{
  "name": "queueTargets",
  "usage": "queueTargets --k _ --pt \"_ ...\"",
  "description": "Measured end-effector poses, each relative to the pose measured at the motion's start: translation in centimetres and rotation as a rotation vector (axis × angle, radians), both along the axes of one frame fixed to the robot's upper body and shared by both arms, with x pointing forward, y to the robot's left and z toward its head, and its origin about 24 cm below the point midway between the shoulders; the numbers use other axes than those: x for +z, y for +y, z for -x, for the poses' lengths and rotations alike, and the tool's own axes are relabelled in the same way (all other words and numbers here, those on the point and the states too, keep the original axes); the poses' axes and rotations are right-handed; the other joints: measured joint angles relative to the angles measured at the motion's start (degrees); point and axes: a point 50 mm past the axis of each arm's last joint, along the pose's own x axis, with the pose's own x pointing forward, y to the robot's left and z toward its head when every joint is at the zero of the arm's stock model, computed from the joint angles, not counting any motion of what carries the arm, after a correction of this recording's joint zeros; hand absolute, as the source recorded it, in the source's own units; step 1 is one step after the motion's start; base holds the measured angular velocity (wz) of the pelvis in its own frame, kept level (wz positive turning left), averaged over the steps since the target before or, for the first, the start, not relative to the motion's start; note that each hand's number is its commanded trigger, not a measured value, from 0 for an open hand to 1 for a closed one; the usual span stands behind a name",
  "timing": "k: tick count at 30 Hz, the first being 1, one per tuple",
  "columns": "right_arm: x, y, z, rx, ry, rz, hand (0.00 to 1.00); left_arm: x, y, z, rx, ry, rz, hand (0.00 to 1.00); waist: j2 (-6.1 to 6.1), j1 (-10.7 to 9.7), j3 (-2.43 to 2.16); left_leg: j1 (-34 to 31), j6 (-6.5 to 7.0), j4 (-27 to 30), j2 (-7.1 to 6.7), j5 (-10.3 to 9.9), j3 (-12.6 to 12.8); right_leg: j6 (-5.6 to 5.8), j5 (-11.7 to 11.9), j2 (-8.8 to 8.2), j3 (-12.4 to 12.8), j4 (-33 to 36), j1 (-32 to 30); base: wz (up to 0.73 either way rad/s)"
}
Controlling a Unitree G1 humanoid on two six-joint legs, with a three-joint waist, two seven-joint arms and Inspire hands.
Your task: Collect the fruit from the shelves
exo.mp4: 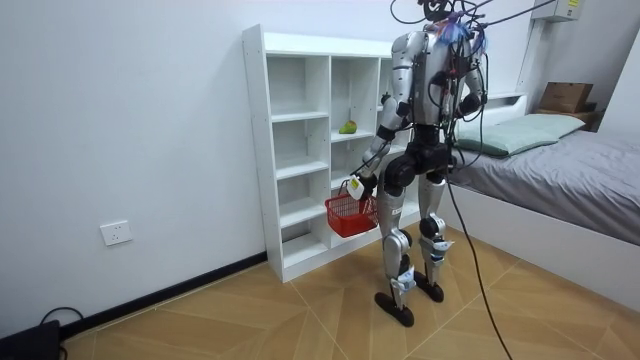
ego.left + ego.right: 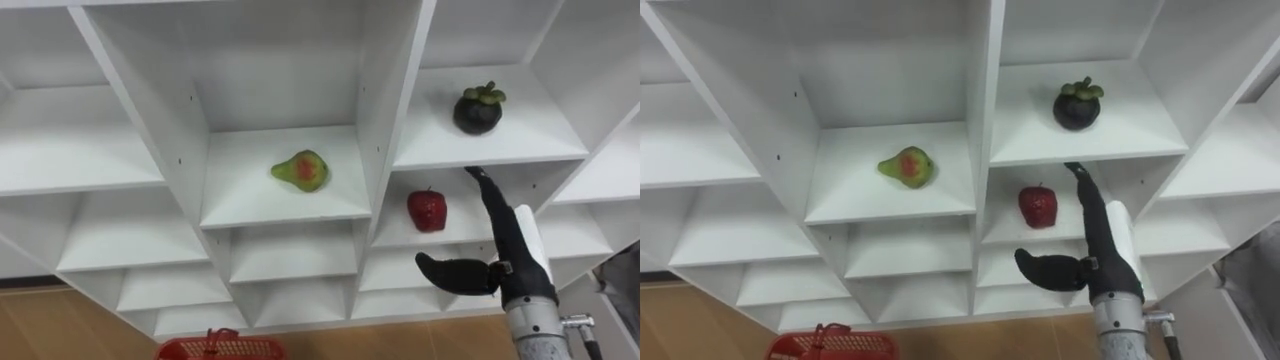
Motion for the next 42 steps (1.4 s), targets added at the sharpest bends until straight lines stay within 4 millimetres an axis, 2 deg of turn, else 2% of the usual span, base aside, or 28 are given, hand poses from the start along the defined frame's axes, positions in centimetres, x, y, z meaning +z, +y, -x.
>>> queueTargets --k 16,26,35,39,40,42 --pt "1.6 -0.4 -0.4 -0.067 -0.098 0.019 0.00 0.0 0.0 0.2 -0.007 0.007 -0.002 1.00 0.39 0.05 -0.22 0.05 0.08 -0.60 0.01 0.06 0.95 0.03 0.03 0.11 1.00 0.12 -0.67 -0.02" --pt "2.5 -0.8 -0.6 -0.094 -0.137 0.036 0.00 0.1 0.2 -0.1 -0.027 0.005 -0.010 1.00 0.28 0.38 -0.01 0.10 0.16 -1.20 0.04 0.14 1.25 0.03 0.04 0.19 1.29 0.69 -1.23 -0.02" --pt "3.7 -1.3 -0.7 -0.135 -0.190 0.061 0.00 0.1 0.2 -0.4 -0.028 -0.003 -0.012 1.00 -0.21 1.13 0.39 0.06 0.15 -1.17 0.11 0.15 1.28 0.01 0.05 0.30 1.51 0.72 -1.41 0.00" --pt "8.5 -0.1 -1.3 -0.084 -0.453 0.039 0.00 0.1 0.3 -0.4 -0.028 -0.005 -0.013 1.00 -0.44 1.55 0.39 0.00 0.15 -1.17 0.13 0.15 1.27 -0.07 0.10 0.46 2.17 0.82 -2.01 -0.07" --pt "9.7 0.3 -1.6 -0.066 -0.532 0.029 0.00 0.1 0.4 -0.4 -0.028 -0.004 -0.014 1.00 -0.79 1.54 0.18 0.08 0.15 -1.17 0.15 0.15 1.21 -0.07 0.10 0.47 2.19 0.78 -1.90 0.00" --pt "10.7 0.6 -1.8 -0.054 -0.600 0.020 0.00 0.2 0.5 -0.4 -0.028 -0.004 -0.017 1.00 -1.38 1.56 -0.12 0.22 0.15 -1.18 0.15 0.15 1.11 -0.08 0.10 0.47 2.12 0.76 -1.71 0.02"
